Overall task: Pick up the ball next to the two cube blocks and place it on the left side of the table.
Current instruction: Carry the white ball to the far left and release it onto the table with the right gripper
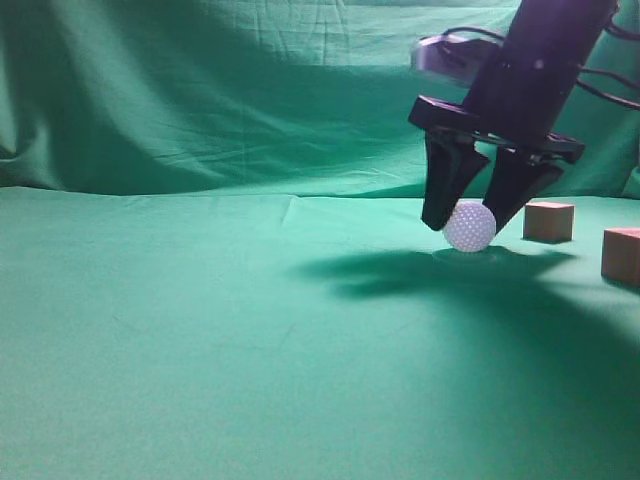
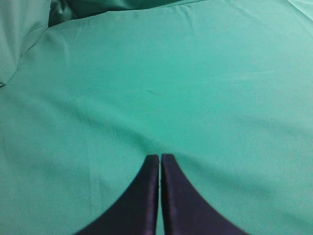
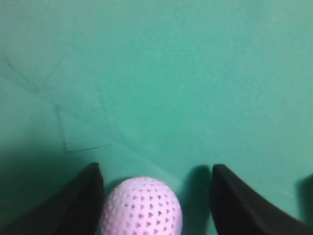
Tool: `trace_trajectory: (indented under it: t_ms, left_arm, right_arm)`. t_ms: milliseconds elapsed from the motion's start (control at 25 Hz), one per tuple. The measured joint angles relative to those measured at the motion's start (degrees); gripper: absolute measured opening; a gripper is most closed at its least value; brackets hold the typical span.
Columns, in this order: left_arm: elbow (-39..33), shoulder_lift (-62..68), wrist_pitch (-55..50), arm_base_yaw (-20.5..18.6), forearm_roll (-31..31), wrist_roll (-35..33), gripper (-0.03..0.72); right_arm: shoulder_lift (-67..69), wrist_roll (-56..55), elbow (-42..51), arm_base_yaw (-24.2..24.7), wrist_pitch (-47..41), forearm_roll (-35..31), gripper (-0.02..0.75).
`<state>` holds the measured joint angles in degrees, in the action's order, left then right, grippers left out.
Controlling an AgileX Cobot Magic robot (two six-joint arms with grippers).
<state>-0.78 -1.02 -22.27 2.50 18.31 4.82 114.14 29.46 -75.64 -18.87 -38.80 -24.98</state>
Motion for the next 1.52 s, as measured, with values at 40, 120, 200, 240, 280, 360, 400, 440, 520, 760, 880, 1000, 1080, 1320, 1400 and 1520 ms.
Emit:
trace_trajectory:
  t_ms: [40, 120, 200, 240, 280, 360, 400, 440, 520, 760, 880, 1000, 1080, 1320, 1400, 1520]
  left_arm:
    - [0.0, 0.0, 0.0, 0.0, 0.0, 0.0, 0.000]
    - [0.0, 0.0, 0.0, 0.0, 0.0, 0.0, 0.000]
    - [0.0, 0.0, 0.0, 0.0, 0.0, 0.0, 0.000]
    - [0.0, 0.0, 0.0, 0.0, 0.0, 0.0, 0.000]
    - [0.0, 0.0, 0.0, 0.0, 0.0, 0.0, 0.000]
    - [0.0, 0.0, 0.0, 0.0, 0.0, 0.0, 0.000]
    - [0.0, 0.0, 0.0, 0.0, 0.0, 0.0, 0.000]
    - [0.0, 0.0, 0.0, 0.0, 0.0, 0.0, 0.000]
    - [0.0, 0.0, 0.0, 0.0, 0.0, 0.0, 0.000]
    - [0.0, 0.0, 0.0, 0.0, 0.0, 0.0, 0.000]
    - [0.0, 0.0, 0.0, 0.0, 0.0, 0.0, 0.000]
    - [0.0, 0.0, 0.0, 0.0, 0.0, 0.0, 0.000]
    - [0.0, 0.0, 0.0, 0.0, 0.0, 0.0, 0.000]
    - [0.0, 0.0, 0.0, 0.0, 0.0, 0.0, 0.000]
    - [0.0, 0.0, 0.0, 0.0, 0.0, 0.0, 0.000]
    - [0.0, 0.0, 0.0, 0.0, 0.0, 0.0, 0.000]
  right_arm:
    - [0.1, 0.0, -0.1, 0.0, 0.0, 0.0, 0.344]
    - [0.1, 0.0, -0.2, 0.0, 0.0, 0.0, 0.309]
    - [0.1, 0.1, -0.6, 0.0, -0.6, 0.1, 0.309]
    - [0.1, 0.1, -1.5, 0.0, -1.7, 0.1, 0.309]
    - [0.2, 0.1, -2.7, 0.0, -3.1, 0.1, 0.309]
    - [0.2, 0.1, -6.5, 0.0, -6.4, -1.1, 0.309]
    - [0.2, 0.1, -9.1, 0.0, -8.3, -2.5, 0.309]
    - [0.2, 0.1, -11.4, 0.0, -10.0, -4.8, 0.309]
    - [0.2, 0.4, -16.5, -0.5, -11.2, -11.0, 0.309]
    - [1.2, 11.0, -25.1, -9.4, -5.3, -23.0, 0.309]
    - [4.1, 14.7, -27.9, -17.5, 1.6, -23.5, 0.309]
    - [8.9, 16.8, -31.7, -23.9, 8.5, -24.2, 0.309]
    - [13.1, 18.2, -34.9, -27.1, 13.1, -24.4, 0.309]
    - [25.8, 22.5, -45.3, -34.2, 25.4, -25.0, 0.309]
    - [29.5, 23.3, -48.1, -36.0, 28.6, -25.4, 0.309]
    - [34.6, 23.9, -51.2, -37.8, 32.6, -25.5, 0.309]
